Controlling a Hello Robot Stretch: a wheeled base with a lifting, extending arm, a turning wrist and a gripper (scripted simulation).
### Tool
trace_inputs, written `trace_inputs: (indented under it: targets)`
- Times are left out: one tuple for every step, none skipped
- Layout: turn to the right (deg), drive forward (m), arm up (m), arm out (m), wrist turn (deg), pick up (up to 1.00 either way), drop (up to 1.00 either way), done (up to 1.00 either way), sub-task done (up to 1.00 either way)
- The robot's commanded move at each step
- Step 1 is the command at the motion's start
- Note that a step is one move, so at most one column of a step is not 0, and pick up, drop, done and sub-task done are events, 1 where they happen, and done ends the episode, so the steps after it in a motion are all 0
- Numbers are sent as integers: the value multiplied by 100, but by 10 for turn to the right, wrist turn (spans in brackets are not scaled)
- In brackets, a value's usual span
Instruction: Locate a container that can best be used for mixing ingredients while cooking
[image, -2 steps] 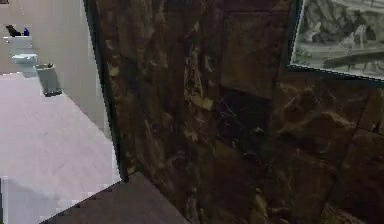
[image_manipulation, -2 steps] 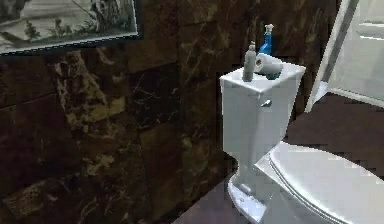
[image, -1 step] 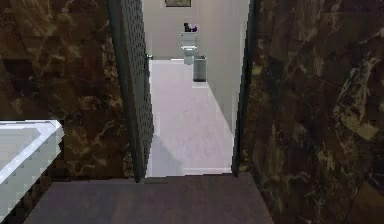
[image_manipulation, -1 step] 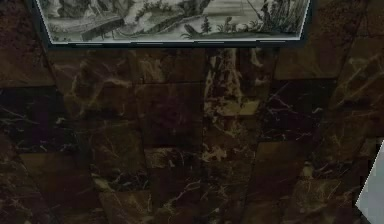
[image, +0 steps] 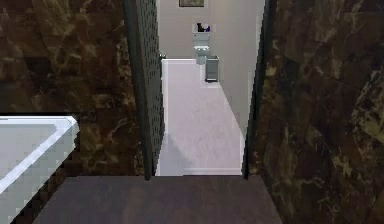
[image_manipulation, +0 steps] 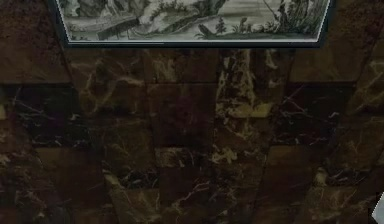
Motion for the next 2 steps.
trace_inputs:
  targets:
    - [0,100,0,0,0,0,0,0,0]
    - [0,100,0,0,0,0,0,0,0]
